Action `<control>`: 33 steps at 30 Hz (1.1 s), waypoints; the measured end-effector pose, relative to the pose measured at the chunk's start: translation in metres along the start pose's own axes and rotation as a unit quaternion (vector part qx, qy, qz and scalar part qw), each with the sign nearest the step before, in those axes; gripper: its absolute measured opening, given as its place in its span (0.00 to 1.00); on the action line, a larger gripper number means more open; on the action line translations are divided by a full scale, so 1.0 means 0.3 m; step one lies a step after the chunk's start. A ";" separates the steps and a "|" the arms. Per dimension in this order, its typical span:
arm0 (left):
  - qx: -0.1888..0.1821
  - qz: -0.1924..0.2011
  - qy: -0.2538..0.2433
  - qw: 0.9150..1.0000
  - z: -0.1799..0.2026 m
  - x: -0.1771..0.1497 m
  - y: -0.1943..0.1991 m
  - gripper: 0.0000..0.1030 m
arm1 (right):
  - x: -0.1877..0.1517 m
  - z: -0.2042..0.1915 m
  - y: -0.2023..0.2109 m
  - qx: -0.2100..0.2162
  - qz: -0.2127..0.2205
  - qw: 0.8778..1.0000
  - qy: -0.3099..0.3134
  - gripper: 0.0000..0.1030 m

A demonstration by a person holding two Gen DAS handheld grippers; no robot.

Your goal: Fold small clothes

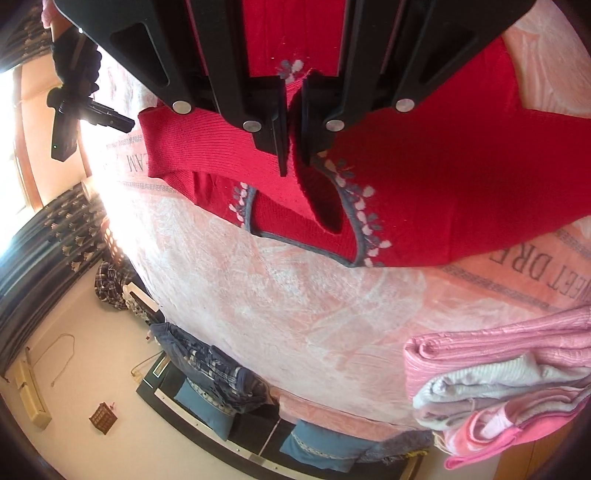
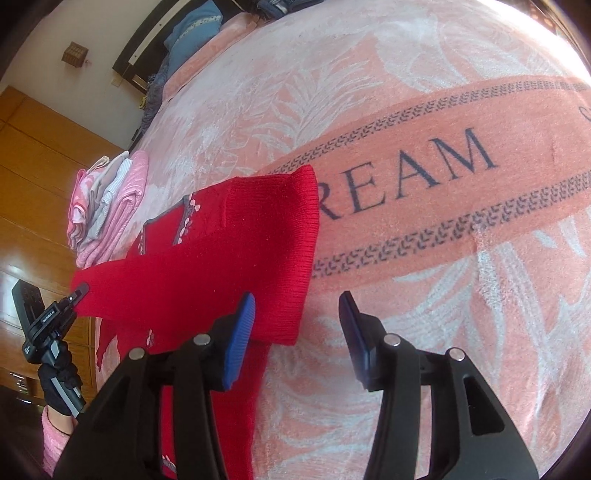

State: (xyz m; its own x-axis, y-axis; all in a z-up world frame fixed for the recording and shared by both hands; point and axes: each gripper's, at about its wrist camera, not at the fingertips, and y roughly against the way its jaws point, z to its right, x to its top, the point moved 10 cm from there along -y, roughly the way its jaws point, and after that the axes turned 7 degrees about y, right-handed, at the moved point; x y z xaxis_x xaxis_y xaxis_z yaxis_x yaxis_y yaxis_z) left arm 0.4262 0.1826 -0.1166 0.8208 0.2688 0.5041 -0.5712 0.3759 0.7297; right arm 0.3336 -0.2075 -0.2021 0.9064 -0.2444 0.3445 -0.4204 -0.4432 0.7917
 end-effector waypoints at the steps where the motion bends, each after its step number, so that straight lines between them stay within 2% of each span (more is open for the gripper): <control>1: 0.008 0.003 0.001 1.000 -0.035 0.005 0.004 0.05 | -0.003 -0.015 -0.014 0.007 -0.004 1.000 0.000 0.47; 3: 0.024 0.003 0.005 1.000 -0.103 0.004 0.001 0.05 | -0.012 -0.044 -0.045 0.022 -0.016 1.000 -0.002 0.49; 6: 0.039 -0.006 0.020 0.999 -0.192 -0.001 -0.026 0.05 | -0.034 -0.072 -0.098 0.010 -0.038 0.999 0.007 0.51; 8: 0.049 -0.013 0.025 0.998 -0.236 -0.010 -0.057 0.05 | -0.044 -0.091 -0.122 0.002 -0.044 0.999 0.019 0.47; 13: 0.081 -0.049 0.032 0.995 -0.327 -0.087 -0.138 0.07 | -0.056 -0.075 -0.141 -0.049 -0.056 0.996 0.044 0.31; 15: 0.099 -0.064 0.036 0.992 -0.367 -0.120 -0.166 0.11 | -0.062 -0.068 -0.146 -0.054 -0.058 0.996 0.044 0.29; 17: 0.099 -0.062 0.041 0.992 -0.385 -0.124 -0.168 0.14 | -0.062 -0.072 -0.144 -0.056 -0.061 0.995 0.049 0.32; 19: 0.110 -0.059 0.046 0.991 -0.391 -0.106 -0.148 0.16 | -0.046 -0.087 -0.123 -0.054 -0.055 0.996 0.053 0.36; 22: 0.127 -0.003 0.046 0.991 -0.379 -0.024 -0.065 0.16 | 0.028 -0.107 -0.055 -0.052 -0.010 0.997 0.059 0.40; 24: 0.123 0.026 0.039 0.991 -0.338 0.023 -0.026 0.22 | 0.072 -0.136 -0.036 -0.036 0.014 0.998 0.056 0.42; 25: 0.110 0.029 0.036 0.993 -0.309 0.030 -0.024 0.25 | 0.088 -0.153 -0.042 -0.023 0.018 0.998 0.054 0.42; 28: 0.077 0.001 0.026 0.997 -0.225 -0.003 -0.075 0.31 | 0.124 -0.186 -0.093 0.001 0.019 0.999 0.041 0.42; 31: 0.068 -0.039 0.030 0.996 -0.198 -0.065 -0.159 0.33 | 0.154 -0.156 -0.146 -0.026 0.020 0.999 0.029 0.47; 33: 0.083 -0.051 0.031 0.995 -0.220 -0.092 -0.205 0.34 | 0.151 -0.118 -0.181 -0.039 0.012 0.999 0.013 0.48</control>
State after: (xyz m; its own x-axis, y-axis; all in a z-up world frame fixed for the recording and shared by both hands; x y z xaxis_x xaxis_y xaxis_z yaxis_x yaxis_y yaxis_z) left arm 0.4383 0.2108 -0.2058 0.8698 0.2930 0.3970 -0.4710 0.2535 0.8449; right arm 0.3988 -0.1640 -0.2116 0.8972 -0.2308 0.3766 -0.4388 -0.3692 0.8192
